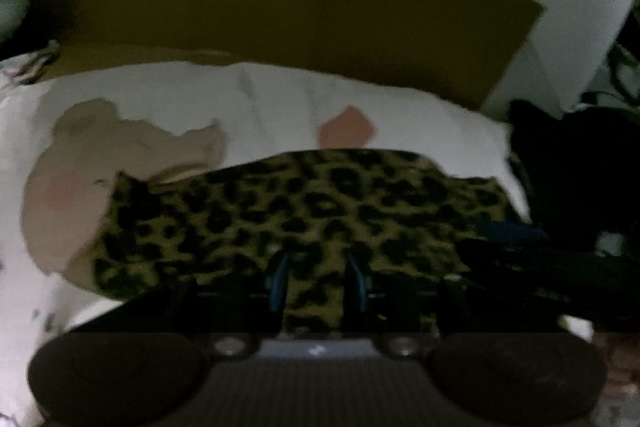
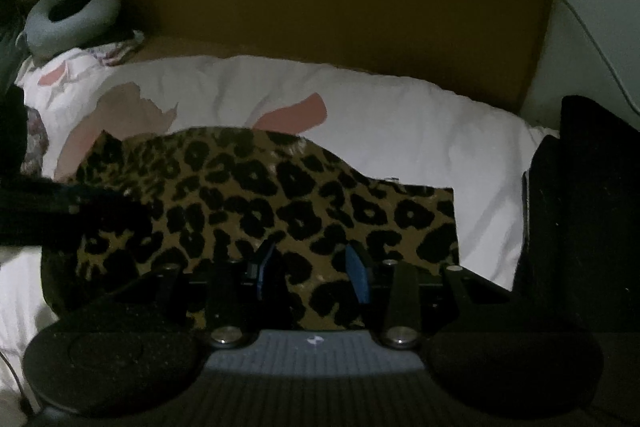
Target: Fold clothes
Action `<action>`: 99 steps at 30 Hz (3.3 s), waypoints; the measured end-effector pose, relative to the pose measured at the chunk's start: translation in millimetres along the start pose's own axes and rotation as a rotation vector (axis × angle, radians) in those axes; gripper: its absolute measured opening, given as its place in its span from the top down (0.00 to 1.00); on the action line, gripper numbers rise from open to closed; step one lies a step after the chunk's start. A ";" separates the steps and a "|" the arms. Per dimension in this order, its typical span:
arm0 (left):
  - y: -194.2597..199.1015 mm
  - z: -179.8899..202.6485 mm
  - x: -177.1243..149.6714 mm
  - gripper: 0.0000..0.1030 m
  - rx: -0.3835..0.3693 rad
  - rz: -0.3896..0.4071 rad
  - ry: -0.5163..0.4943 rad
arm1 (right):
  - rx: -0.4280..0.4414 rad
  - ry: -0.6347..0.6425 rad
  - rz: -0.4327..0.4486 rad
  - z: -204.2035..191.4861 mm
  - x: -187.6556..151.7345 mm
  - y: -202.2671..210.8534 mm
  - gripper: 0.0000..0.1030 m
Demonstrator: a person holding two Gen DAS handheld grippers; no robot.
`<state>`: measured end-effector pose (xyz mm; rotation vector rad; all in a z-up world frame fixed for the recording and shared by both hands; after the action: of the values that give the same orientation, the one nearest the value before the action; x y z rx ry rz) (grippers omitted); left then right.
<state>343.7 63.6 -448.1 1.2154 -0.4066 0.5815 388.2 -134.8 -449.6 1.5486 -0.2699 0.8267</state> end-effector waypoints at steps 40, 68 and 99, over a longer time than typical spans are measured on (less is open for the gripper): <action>16.5 66.7 -65.9 0.70 -0.090 -0.073 -0.199 | 0.027 0.147 -0.002 -22.4 -63.4 49.0 0.61; 69.4 -9.6 -92.9 0.74 0.054 -0.078 -0.009 | 0.048 0.188 0.042 -36.8 -69.3 68.2 0.62; 68.9 -21.0 -86.1 0.58 0.000 -0.050 0.101 | 0.083 0.007 -0.065 -4.8 -82.6 70.3 0.62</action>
<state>233.1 82.5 -452.9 1.1878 -0.2904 0.5971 284.5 -167.1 -448.5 1.6237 -0.1812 0.8006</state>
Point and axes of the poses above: each gripper's, at about its wrist camera, not at the fingertips, and y roughly against the way its jaws point, z to its right, x to its top, the point moved 4 cm from there along -y, roughly the way its jaws point, and after that the axes turned 10 degrees about -x, right-handed, at the moved point
